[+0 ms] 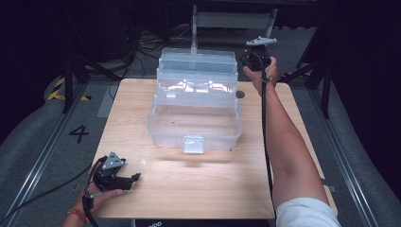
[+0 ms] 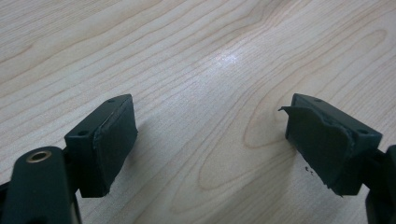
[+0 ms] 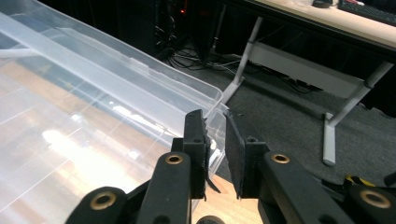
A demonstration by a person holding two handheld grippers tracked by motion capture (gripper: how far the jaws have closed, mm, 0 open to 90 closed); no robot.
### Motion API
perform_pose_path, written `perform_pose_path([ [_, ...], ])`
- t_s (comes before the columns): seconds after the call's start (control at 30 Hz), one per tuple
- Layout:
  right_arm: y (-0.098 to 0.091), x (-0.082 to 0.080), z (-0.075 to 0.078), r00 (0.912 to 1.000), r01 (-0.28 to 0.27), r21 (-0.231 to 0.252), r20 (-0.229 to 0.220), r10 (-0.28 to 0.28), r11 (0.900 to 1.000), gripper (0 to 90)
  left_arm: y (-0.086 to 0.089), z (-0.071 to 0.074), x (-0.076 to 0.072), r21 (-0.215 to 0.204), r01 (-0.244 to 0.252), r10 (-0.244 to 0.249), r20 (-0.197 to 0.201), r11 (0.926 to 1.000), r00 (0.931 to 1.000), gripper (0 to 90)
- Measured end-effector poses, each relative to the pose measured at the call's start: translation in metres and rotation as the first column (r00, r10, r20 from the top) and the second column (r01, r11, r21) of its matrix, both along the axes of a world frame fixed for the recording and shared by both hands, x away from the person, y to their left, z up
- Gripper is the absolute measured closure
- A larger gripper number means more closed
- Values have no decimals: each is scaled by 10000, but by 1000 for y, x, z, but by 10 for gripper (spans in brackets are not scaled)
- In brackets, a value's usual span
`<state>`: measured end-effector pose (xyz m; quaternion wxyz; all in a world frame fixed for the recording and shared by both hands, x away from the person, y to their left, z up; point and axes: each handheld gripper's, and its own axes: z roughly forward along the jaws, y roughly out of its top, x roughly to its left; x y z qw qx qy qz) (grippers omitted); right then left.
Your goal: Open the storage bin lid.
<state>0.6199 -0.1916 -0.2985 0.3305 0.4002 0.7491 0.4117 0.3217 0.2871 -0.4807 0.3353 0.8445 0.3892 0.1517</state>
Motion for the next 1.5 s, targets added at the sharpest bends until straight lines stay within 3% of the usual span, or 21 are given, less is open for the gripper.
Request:
perform_pose_path([
  [0.3, -5, -24, 6, 9989, -464, -282, -24, 463, 9985, 725, -1, -1, 0, -78, -65, 66, 75, 9999, 10000, 169],
  [0.5, -10, -47, 9, 9973, -697, -456, 202, 707, 9965, 713, 0, -1, 0, 30, -25, 25, 94, 10000, 10000, 167],
  [0.73, -17, -64, 8, 9959, -860, -378, 249, 869, 9956, 687, 0, 0, 1, 57, -8, 7, 101, 10000, 9999, 166],
  [1.23, -32, -113, -8, 9861, -1649, -357, 150, 1655, 9857, 544, -1, 0, 1, 97, -31, 30, 107, 9999, 9999, 163],
  [1.5, -47, -143, -30, 9841, -1776, -460, -63, 1775, 9830, 449, -1, 0, 1, 71, -68, 68, 91, 10000, 9999, 162],
])
